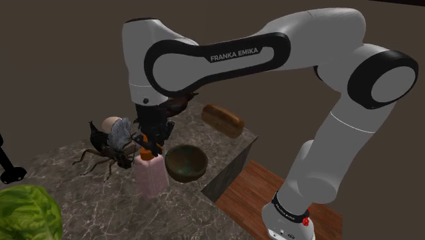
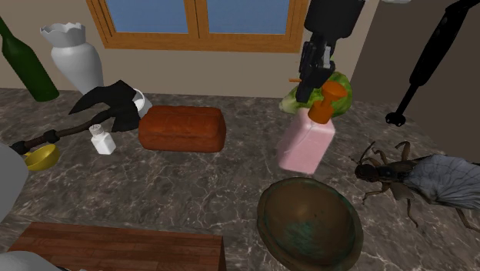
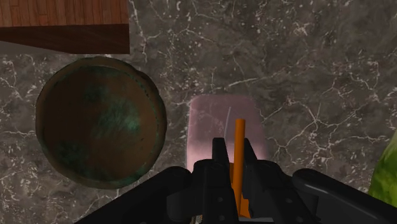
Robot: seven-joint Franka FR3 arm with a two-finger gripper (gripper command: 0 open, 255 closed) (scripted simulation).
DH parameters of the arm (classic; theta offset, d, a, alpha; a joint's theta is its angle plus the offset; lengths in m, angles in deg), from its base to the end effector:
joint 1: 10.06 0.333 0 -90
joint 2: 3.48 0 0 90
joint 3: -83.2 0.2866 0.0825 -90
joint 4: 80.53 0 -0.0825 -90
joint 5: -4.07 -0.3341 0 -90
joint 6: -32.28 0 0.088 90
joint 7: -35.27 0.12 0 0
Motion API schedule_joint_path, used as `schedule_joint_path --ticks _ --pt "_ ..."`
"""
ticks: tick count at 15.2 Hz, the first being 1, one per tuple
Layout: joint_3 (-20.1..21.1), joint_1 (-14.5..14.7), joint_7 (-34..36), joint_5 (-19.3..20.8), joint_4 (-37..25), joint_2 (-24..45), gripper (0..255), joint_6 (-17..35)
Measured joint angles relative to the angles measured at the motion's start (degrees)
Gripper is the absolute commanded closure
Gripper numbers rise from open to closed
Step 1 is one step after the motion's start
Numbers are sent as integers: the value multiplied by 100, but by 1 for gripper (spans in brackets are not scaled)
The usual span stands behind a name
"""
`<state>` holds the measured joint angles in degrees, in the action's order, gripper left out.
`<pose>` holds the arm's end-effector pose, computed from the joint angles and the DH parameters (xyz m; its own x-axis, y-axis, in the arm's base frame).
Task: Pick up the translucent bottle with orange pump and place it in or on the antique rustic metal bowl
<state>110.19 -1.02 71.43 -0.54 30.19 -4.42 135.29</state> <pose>0.3941 0.2974 0.4553 0.9902 -0.0264 -0.1373 -0.0245 -0.9996 0.0159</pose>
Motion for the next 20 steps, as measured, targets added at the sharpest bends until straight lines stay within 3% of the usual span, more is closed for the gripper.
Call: schedule_joint_path --ticks 17,20 --pt "-19 -17 67 -6 -1268 -46 255 -1308" --pt "-93 -82 -68 -46 -1253 -188 255 -1432"
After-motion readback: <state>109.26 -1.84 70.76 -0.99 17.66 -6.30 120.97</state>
